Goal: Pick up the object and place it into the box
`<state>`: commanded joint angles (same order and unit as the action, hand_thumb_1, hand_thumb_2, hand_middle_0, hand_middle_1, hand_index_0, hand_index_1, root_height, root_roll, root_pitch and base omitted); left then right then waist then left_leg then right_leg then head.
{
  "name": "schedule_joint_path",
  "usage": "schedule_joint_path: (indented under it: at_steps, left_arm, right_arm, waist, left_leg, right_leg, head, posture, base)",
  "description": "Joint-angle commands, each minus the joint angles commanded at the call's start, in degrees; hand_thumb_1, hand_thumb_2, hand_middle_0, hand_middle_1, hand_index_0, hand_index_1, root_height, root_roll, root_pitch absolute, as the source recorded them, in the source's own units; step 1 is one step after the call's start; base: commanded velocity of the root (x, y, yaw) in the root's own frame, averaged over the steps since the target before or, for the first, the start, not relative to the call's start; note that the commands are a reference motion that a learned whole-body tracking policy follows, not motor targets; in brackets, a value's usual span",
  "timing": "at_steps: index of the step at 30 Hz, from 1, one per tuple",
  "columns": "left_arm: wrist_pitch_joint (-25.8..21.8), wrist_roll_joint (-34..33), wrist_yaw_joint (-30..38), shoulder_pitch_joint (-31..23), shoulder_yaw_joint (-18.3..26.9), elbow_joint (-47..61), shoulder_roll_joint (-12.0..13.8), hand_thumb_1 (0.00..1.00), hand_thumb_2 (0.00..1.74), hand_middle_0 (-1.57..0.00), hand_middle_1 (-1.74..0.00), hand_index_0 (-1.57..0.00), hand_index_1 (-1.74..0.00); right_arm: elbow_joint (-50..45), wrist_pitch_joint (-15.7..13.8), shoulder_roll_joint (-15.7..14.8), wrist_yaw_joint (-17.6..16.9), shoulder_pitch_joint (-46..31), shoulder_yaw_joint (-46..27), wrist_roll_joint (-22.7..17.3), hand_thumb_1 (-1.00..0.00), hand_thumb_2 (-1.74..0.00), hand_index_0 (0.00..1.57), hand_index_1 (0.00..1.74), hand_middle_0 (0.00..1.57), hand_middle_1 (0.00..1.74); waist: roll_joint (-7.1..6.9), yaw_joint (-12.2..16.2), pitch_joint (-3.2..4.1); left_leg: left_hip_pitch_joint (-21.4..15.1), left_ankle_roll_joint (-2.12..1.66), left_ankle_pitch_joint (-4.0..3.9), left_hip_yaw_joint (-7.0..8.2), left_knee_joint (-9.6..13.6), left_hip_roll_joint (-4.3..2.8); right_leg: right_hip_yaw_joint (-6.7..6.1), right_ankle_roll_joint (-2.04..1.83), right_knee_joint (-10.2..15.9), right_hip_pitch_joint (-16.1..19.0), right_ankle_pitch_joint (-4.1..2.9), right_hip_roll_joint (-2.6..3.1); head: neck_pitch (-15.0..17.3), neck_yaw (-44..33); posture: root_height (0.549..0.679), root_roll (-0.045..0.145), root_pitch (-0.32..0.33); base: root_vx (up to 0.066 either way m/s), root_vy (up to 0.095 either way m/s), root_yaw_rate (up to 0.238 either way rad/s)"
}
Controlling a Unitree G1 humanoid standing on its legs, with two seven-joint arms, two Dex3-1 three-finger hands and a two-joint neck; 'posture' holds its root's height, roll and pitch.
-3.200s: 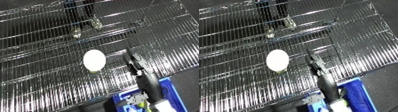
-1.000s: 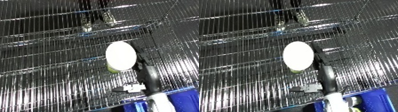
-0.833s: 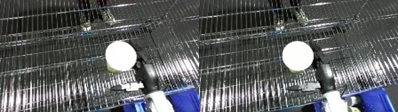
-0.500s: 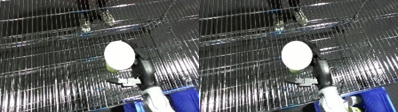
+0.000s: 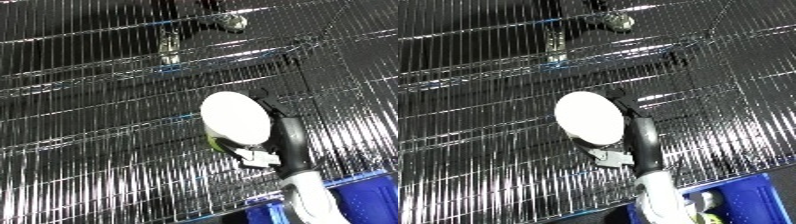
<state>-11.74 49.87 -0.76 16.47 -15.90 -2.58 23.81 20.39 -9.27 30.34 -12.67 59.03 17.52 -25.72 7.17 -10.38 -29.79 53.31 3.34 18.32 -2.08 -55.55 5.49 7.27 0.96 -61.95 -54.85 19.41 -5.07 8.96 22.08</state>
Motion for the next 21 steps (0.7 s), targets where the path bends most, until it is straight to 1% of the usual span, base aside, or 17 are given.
schedule_joint_path:
  at_steps: [2, 3, 5, 7, 10, 13, 15, 18, 21]
  left_arm:
    - [-0.28, -0.08, -0.01, -0.32, 0.28, -0.14, -0.03, 1.0, 1.74, -1.57, -1.74, -1.57, -1.74]
    - [-0.51, -0.17, -0.08, -0.59, 0.53, -0.2, -0.05, 1.0, 1.74, -1.57, -1.74, -1.57, -1.74]
    - [-0.89, -0.39, -0.04, -1.24, 1.1, 0.01, 0.01, 1.0, 1.74, -1.57, -1.74, -1.57, -1.74]
    - [-1.19, -0.71, 0.14, -2.01, 1.78, 0.42, 0.11, 1.0, 1.74, -1.57, -1.74, -1.57, -1.74]
    - [-1.59, -1.1, 0.46, -2.89, 2.74, 0.55, 0.16, 1.0, 1.74, -1.57, -1.74, -1.57, -1.74]
    - [-1.82, -1.09, 0.61, -3.31, 3.85, -0.24, -0.11, 1.0, 1.74, -1.57, -1.74, -1.57, -1.74]
    - [-1.79, -1.19, 0.76, -3.57, 4.52, -0.73, -0.39, 1.0, 1.74, -1.57, -1.74, -1.57, -1.74]
    - [-1.38, -1.43, 0.78, -4.33, 5.52, -0.87, -0.55, 1.0, 1.74, -1.57, -1.74, -1.57, -1.74]
    - [-0.78, -1.49, 0.49, -5.17, 6.45, -0.82, -0.31, 1.0, 1.74, -1.57, -1.74, -1.57, -1.74]
  right_arm:
    - [-0.67, -0.36, -0.01, -0.03, -1.14, -0.45, 0.48, -0.85, -1.48, 1.33, 1.48, 1.33, 1.48]
    - [-1.4, -0.54, 0.0, -0.09, -1.91, -0.79, 0.77, -0.85, -1.48, 1.33, 1.48, 1.33, 1.48]
    - [-3.99, -0.8, 0.11, -0.67, -4.0, -1.5, 1.31, -0.85, -1.48, 1.33, 1.48, 1.33, 1.48]
    - [-7.51, -1.29, 0.26, -1.47, -7.04, -2.43, 1.74, -0.85, -1.48, 1.33, 1.48, 1.33, 1.48]
    - [-11.85, -2.89, 0.15, -2.39, -12.27, -4.08, 2.27, -0.85, -1.48, 1.33, 1.48, 1.33, 1.48]
    - [-14.66, -4.82, -0.71, -2.8, -17.36, -5.97, 1.84, -0.85, -1.48, 1.33, 1.48, 1.33, 1.48]
    - [-16.37, -5.82, -1.39, -2.89, -20.69, -7.3, 1.62, -0.85, -1.48, 1.33, 1.48, 1.33, 1.48]
    - [-18.9, -7.05, -2.11, -3.34, -25.39, -9.25, 1.81, -0.85, -1.48, 1.33, 1.48, 1.33, 1.48]
    - [-21.01, -8.54, -2.84, -4.29, -29.34, -11.16, 1.53, -0.85, -1.48, 1.33, 1.48, 1.33, 1.48]
  waist:
    - [-0.17, 0.36, 0.0]
    - [-0.31, 0.61, 0.0]
    - [-0.7, 1.18, 0.0]
    - [-1.25, 1.96, 0.0]
    - [-2.12, 3.38, 0.0]
    - [-2.98, 5.02, 0.0]
    - [-3.48, 6.21, 0.0]
    - [-4.1, 7.87, 0.0]
    - [-4.61, 9.29, 0.0]
  left_leg:
    - [-0.46, -0.08, -0.14, 0.01, 0.46, -0.2]
    - [-0.83, -0.11, -0.22, 0.04, 0.83, -0.33]
    - [-1.87, -0.14, -0.51, 0.16, 1.98, -0.63]
    - [-3.23, -0.21, -0.91, 0.26, 3.47, -0.99]
    - [-5.42, -0.49, -1.25, 0.29, 5.25, -1.55]
    - [-7.84, -0.79, -1.15, 0.51, 6.41, -2.16]
    - [-9.33, -0.91, -0.95, 0.85, 6.92, -2.52]
    - [-11.4, -0.96, -0.54, 1.48, 7.44, -2.91]
    - [-13.51, -0.98, -0.04, 2.04, 7.95, -3.09]
  right_leg:
    - [-0.12, -0.05, 0.28, 0.34, -0.13, 0.16]
    - [-0.21, -0.09, 0.48, 0.6, -0.2, 0.32]
    - [-0.41, -0.27, 1.18, 1.36, -0.41, 0.61]
    - [-0.63, -0.53, 2.22, 2.43, -0.75, 0.87]
    - [-0.99, -0.88, 3.94, 4.34, -1.35, 1.16]
    - [-1.48, -1.13, 5.57, 6.58, -1.84, 1.38]
    - [-1.87, -1.21, 6.48, 7.97, -2.11, 1.54]
    - [-2.48, -1.2, 7.8, 10.0, -2.5, 1.83]
    - [-3.1, -1.22, 9.38, 12.21, -2.97, 2.13]
  head:
    - [-2.25, -0.35]
    - [-2.69, -0.73]
    - [-2.79, -1.55]
    - [-2.8, -2.18]
    - [-2.3, -2.45]
    - [-1.38, -2.48]
    - [-0.57, -2.15]
    - [1.08, -1.14]
    - [2.84, 0.54]
  posture:
    - [0.584, 0.032, 0.269]
    - [0.586, 0.032, 0.268]
    - [0.59, 0.032, 0.266]
    - [0.594, 0.032, 0.263]
    - [0.6, 0.032, 0.251]
    - [0.605, 0.032, 0.233]
    - [0.607, 0.033, 0.22]
    - [0.611, 0.035, 0.201]
    - [0.616, 0.037, 0.182]
  base:
    - [-0.011, -0.015, -0.066]
    - [-0.018, -0.011, -0.096]
    - [-0.026, -0.008, -0.12]
    - [-0.042, -0.011, -0.152]
    - [-0.043, -0.017, -0.181]
    - [-0.038, 0.003, -0.27]
    - [-0.028, 0.019, -0.289]
    - [-0.026, 0.012, -0.257]
    - [-0.03, -0.008, -0.214]
